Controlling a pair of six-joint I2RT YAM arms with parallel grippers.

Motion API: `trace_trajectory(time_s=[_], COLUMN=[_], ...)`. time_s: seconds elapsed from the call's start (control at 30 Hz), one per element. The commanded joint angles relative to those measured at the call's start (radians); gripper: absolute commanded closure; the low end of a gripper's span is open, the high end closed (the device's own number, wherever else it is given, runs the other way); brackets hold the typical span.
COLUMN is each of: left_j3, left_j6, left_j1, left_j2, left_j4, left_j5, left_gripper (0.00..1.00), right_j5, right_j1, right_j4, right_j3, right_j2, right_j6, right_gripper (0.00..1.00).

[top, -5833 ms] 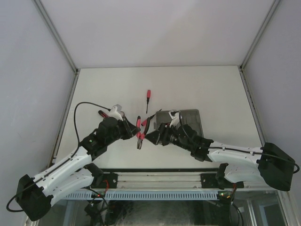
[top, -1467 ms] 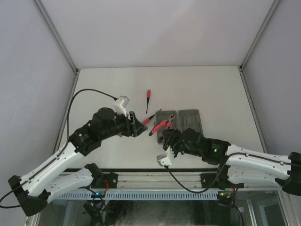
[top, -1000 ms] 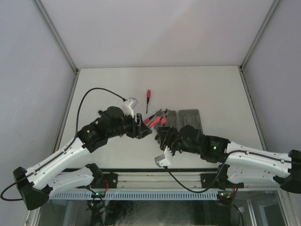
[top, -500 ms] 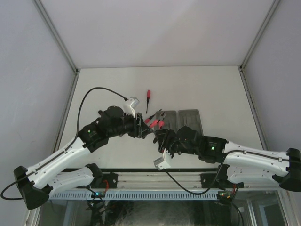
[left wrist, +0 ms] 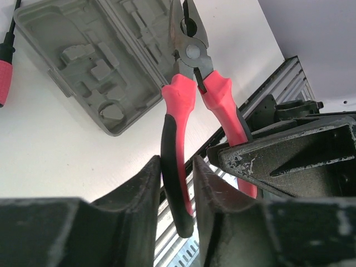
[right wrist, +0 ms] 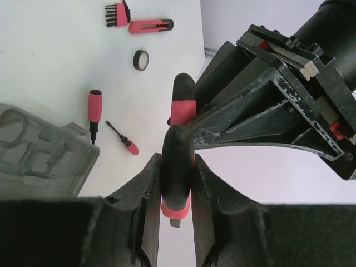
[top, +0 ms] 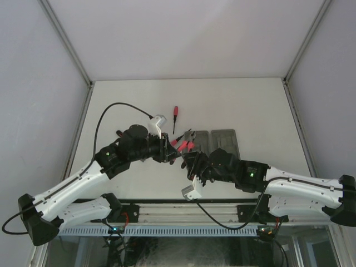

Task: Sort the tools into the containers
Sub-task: Pick up the pliers at the center of the board.

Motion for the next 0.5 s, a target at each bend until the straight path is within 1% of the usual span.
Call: trace_trajectory(time_s=[0.0, 0.13, 0.23, 0.3, 0.33, 0.47], left_j3=[0.027, 0.025, 0.022, 0.02, 0.019, 0.019], left_j6=[0.003, 0.001, -0.001, -0.003, -0.004, -0.009], left_j1=[-0.011, -0.011, -0.012, -0.011, -0.011, -0.011], left_j2=[0.0, -0.002, -0.003, -0.002, -0.003, -0.008], left_j4=[0.051, 0.052, 0.053, 0.051, 0.051, 0.052], left_j5=[0.044, 0.04, 0.035, 0.026, 0.021, 0.0], left_gripper=[0.71, 0.77, 0.88, 0.98, 1.0, 1.0], right_j5=[-0.007, -0.011, -0.02, -0.026, -0.029, -0.034], right_j1=[0.011, 0.01, 0.009, 0.009, 0.009, 0.009], right_j4=[0.118, 0.121, 0.121, 0.12, 0.117, 0.101], right_j3=[0.063, 0.063, 0.063, 0.063, 0.065, 0.062], right_j2=[-0.015, -0.014, -0.013, -0.015, -0.015, -0.018], right_j6=[-0.021, -0.016, -0.013, -0.007, -0.004, 0.016], right_gripper=[1.0, 1.0, 1.0, 0.94, 0.9, 0.78])
